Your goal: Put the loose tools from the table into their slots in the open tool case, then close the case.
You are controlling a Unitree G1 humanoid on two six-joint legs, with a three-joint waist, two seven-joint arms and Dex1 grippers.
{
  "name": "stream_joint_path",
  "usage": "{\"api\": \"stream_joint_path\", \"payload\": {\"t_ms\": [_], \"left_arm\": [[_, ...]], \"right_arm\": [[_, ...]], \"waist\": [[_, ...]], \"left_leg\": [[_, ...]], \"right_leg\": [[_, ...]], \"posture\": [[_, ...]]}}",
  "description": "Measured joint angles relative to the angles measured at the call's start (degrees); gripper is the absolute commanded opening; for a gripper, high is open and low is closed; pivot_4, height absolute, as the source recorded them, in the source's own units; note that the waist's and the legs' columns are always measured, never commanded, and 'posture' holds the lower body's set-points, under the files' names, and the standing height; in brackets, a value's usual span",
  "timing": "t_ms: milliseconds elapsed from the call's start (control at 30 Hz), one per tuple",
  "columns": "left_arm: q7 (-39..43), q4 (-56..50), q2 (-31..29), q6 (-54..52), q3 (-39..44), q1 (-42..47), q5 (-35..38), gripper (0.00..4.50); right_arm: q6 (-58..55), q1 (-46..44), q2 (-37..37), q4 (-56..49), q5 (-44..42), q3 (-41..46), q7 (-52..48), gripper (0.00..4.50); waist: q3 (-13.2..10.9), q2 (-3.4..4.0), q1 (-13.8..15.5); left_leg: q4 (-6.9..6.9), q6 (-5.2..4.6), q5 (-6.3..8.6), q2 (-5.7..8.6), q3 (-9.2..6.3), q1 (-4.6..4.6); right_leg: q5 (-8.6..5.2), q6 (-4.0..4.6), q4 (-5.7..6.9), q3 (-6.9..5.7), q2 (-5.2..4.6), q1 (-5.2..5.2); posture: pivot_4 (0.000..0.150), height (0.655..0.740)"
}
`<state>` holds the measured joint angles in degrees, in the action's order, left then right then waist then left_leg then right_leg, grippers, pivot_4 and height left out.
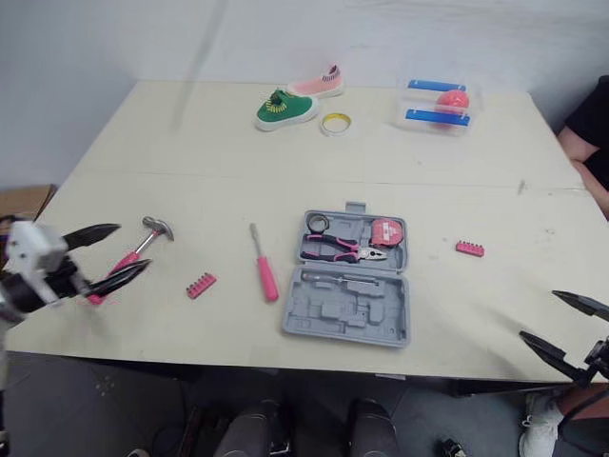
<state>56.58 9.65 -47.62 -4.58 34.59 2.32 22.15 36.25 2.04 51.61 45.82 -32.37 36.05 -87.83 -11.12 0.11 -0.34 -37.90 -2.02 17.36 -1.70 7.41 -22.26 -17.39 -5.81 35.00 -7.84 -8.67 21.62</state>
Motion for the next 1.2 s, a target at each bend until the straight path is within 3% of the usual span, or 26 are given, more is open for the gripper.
{"api": "stream_joint_path", "payload": {"t_ms": [133,267,600,800,967,1033,1200], "left_arm": [[-2.9,15.0,-4.3,5.6,9.6,-4.8,-0.7,4.42],[-6.3,25.1,-5.5,11.3,14.1,-6.7,-1.1,4.42],[-4.4,23.8,-5.0,11.4,13.0,-8.6,1.6,4.42],[-1.3,18.1,-6.1,3.6,9.7,-9.2,3.4,4.42],[-1.4,13.9,-10.5,-7.2,4.0,-7.5,2.7,4.42],[-1.2,12.7,-12.2,-12.0,0.8,-5.9,2.5,4.42],[-3.6,14.3,-11.8,-15.8,-6.4,1.6,-0.6,4.42]], "right_arm": [[3.3,-1.4,2.8,9.9,1.0,1.1,0.5,4.50],[6.2,-2.1,4.2,16.0,2.0,1.3,1.6,4.50],[8.4,-6.0,4.5,19.4,3.2,1.1,1.6,4.50],[0.1,-8.7,-4.7,1.4,-1.5,-3.2,-0.1,4.50],[-9.4,-7.5,-10.1,-23.2,-4.1,-10.1,3.6,4.50],[-14.1,-7.2,-12.1,-33.4,-5.4,-13.7,6.5,4.50],[-21.8,-6.9,-15.1,-46.2,-6.6,-19.4,10.8,4.50]], "waist": [[0.0,0.00,-0.5],[0.0,0.01,-0.9],[0.0,-0.01,-1.4],[0.0,-0.19,-2.1],[0.0,-0.18,-1.5],[0.0,-0.18,-1.2],[0.0,-0.26,-0.7]], "left_leg": [[0.20,0.13,0.04,-0.10,0.06,0.10],[0.30,0.13,0.04,-0.07,0.13,0.14],[0.68,0.41,-0.11,-0.10,0.60,0.19],[0.75,0.70,-0.32,-0.17,1.00,0.18],[0.73,0.66,-0.36,-0.15,1.01,0.18],[0.77,0.70,-0.39,-0.16,1.01,0.17],[0.77,0.70,-0.38,-0.09,1.02,0.04]], "right_leg": [[-0.10,0.16,0.01,-0.05,0.03,0.07],[-0.10,0.16,0.01,0.03,-0.05,0.12],[-0.08,0.18,0.16,0.45,-0.03,0.58],[-0.09,0.18,0.50,0.89,0.08,0.94],[-0.09,0.19,0.63,1.00,0.05,1.04],[-0.10,0.22,0.63,1.01,0.06,1.07],[-0.13,0.27,0.60,0.99,0.06,1.16]], "posture": [[0.150,0.7400],[0.150,0.7400],[0.150,0.7400],[0.150,0.7400],[0.150,0.7400],[0.150,0.7400],[0.150,0.7400]]}}
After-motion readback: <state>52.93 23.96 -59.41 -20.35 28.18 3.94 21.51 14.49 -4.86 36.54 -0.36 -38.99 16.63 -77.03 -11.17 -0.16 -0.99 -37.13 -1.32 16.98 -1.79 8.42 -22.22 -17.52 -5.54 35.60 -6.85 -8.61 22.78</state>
